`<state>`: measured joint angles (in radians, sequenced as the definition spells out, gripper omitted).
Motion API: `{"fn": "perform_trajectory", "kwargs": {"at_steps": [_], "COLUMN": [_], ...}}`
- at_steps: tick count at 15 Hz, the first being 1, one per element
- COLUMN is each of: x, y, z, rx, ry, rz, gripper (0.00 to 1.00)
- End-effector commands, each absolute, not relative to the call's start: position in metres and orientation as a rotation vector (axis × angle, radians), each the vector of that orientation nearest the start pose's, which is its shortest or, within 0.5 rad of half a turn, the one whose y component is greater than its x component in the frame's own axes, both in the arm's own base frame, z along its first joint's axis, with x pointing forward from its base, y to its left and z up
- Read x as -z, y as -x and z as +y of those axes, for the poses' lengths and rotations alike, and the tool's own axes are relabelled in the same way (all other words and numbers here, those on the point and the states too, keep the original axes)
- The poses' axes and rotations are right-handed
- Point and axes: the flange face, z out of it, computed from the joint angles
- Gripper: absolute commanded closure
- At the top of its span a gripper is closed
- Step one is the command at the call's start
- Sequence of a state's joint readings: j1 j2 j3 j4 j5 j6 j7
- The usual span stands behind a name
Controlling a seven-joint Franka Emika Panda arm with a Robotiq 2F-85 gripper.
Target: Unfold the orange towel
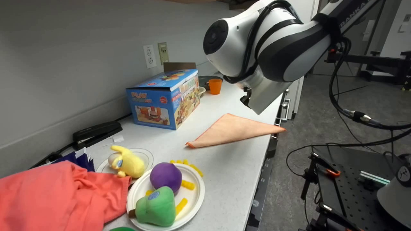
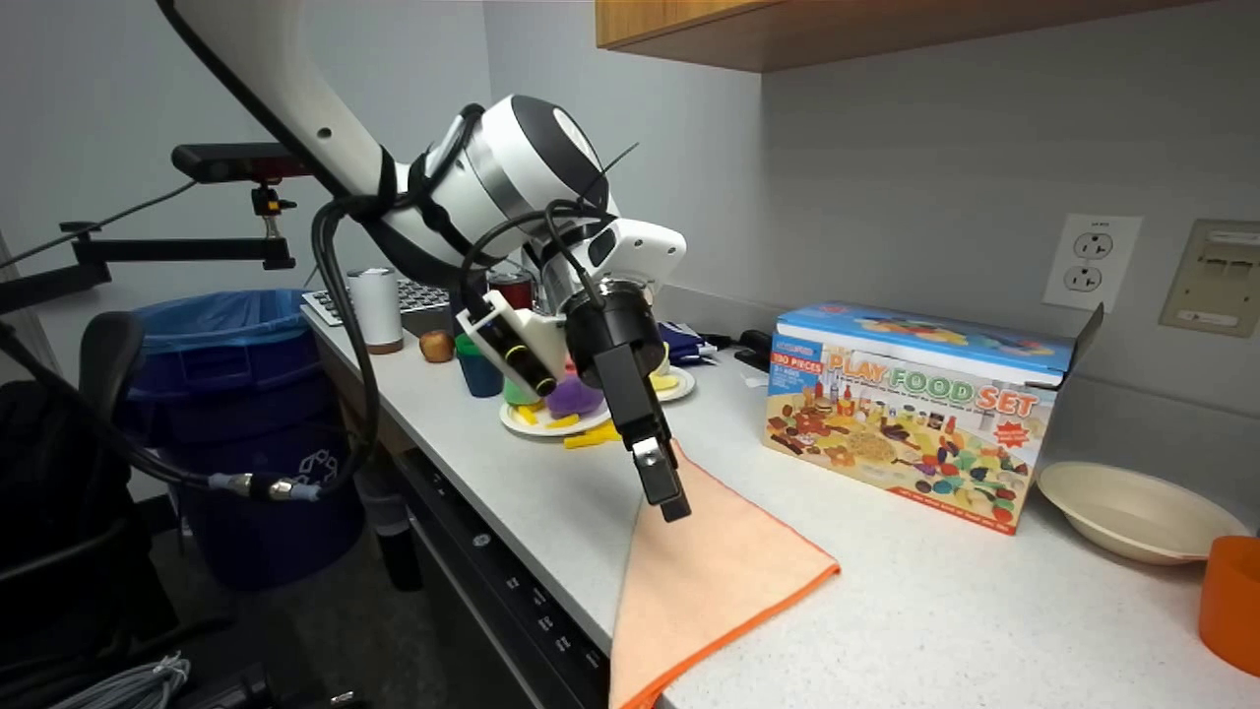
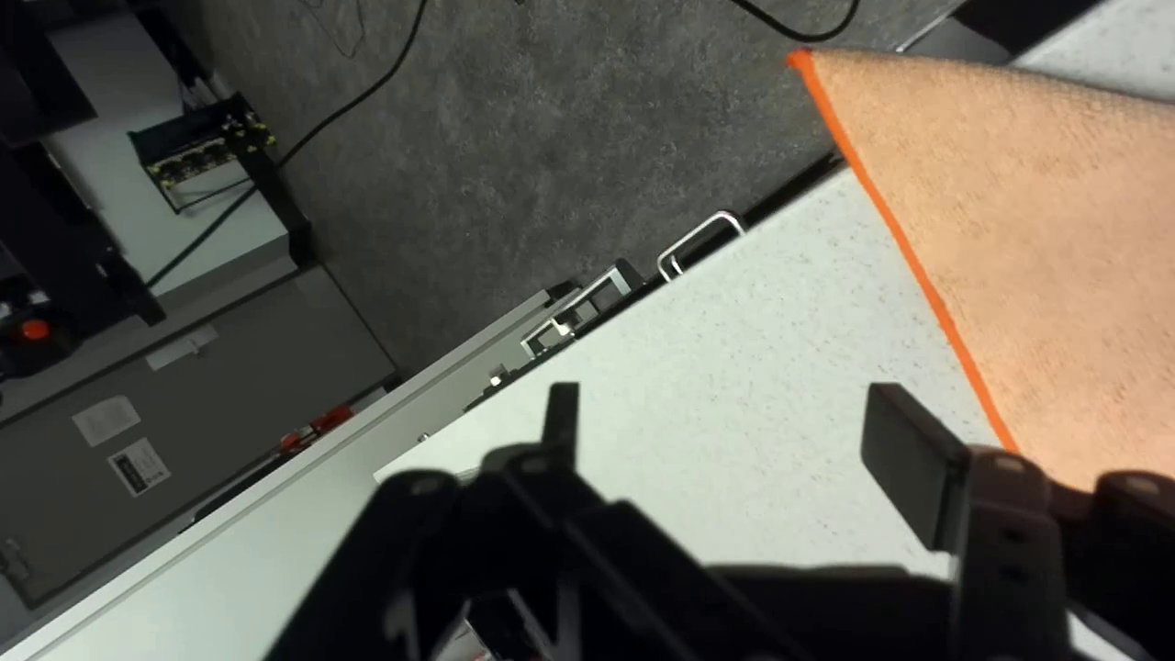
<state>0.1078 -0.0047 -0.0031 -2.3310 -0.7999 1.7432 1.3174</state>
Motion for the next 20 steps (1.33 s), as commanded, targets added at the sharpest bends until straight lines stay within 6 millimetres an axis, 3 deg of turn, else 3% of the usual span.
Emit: {"fn": "perform_trajectory", "kwargs": {"at_steps": [1, 4, 9, 10, 14, 20], "x": [-0.339, -0.337, -0.336, -0.335, -0.335, -0.306], "y": [-0.472, -0.493, -0.511, -0.503, -0.507, -0.523], "z": [-0.024, -0.038, -0.072, -0.06, -0.071, -0.06], "rx": [-0.162, -0.239, -0.266, -0.254, -0.264, -0.205], "ry": [-2.2, -2.36, -2.616, -2.534, -2.587, -2.645], "rz": [-0.941, -0.967, -0.976, -0.993, -0.982, -0.928], "gripper": [0.0, 0.0, 0.0, 0.0, 0.0, 0.0]}}
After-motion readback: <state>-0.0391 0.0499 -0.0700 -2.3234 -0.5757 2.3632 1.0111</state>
